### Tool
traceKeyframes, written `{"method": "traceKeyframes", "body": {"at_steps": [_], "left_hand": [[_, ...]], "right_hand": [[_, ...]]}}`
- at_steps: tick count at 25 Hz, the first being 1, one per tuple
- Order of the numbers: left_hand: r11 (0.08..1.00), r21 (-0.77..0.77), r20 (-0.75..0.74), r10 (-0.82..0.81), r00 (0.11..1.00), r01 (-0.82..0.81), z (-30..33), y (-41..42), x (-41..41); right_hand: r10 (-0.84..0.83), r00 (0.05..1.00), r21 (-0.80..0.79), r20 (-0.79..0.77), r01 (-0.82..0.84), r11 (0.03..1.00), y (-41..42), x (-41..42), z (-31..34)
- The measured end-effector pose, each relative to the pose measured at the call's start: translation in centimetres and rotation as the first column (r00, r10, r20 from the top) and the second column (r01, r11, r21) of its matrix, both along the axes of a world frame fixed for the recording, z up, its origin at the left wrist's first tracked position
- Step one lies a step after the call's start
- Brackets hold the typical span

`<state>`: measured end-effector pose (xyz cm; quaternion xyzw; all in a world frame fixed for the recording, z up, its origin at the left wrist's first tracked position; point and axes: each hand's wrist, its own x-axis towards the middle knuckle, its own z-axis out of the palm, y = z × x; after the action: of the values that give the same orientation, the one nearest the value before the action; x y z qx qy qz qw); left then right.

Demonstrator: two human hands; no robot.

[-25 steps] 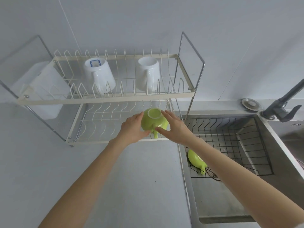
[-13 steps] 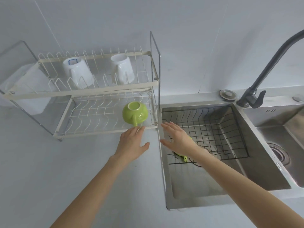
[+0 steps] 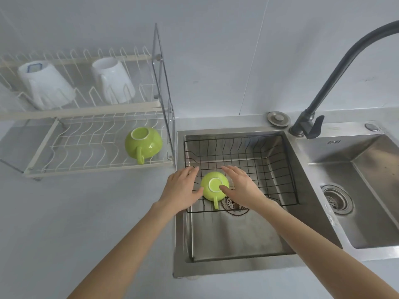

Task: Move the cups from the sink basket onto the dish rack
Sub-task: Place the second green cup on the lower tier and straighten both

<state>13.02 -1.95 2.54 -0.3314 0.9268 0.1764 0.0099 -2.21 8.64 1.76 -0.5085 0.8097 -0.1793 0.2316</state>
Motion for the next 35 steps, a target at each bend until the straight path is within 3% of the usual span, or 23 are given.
{"method": "traceKeyframes", "body": {"at_steps": [6, 10, 14, 25, 35], "left_hand": [[0.984, 0.167, 0.036, 0.059, 0.998, -0.064, -2.6, 0.4, -3.3], [0.839, 0.487, 0.007, 0.273, 0.962, -0.242, -5.0, 0.4, -5.2], [0.705, 0.622, 0.030, 0.413, 0.910, -0.340, -7.5, 0.2, -6.9], [0.492, 0.689, 0.208, 0.569, 0.795, -0.532, -13.3, -1.4, -10.6], [0.420, 0.735, 0.202, 0.613, 0.764, -0.532, -13.7, -2.2, -10.6]], "right_hand": [[0.003, 0.998, 0.035, 0.063, -0.005, 0.999, 0.1, -3.3, -2.0], [-0.012, 0.989, 0.103, 0.146, -0.003, 0.995, -0.6, -4.7, -4.2], [-0.048, 0.975, 0.180, 0.216, 0.009, 0.984, -1.3, -5.6, -6.9], [-0.321, 0.856, 0.418, 0.405, 0.139, 0.898, -4.6, -6.4, -13.0], [-0.410, 0.803, 0.418, 0.433, 0.224, 0.880, -5.5, -6.3, -13.4]]}}
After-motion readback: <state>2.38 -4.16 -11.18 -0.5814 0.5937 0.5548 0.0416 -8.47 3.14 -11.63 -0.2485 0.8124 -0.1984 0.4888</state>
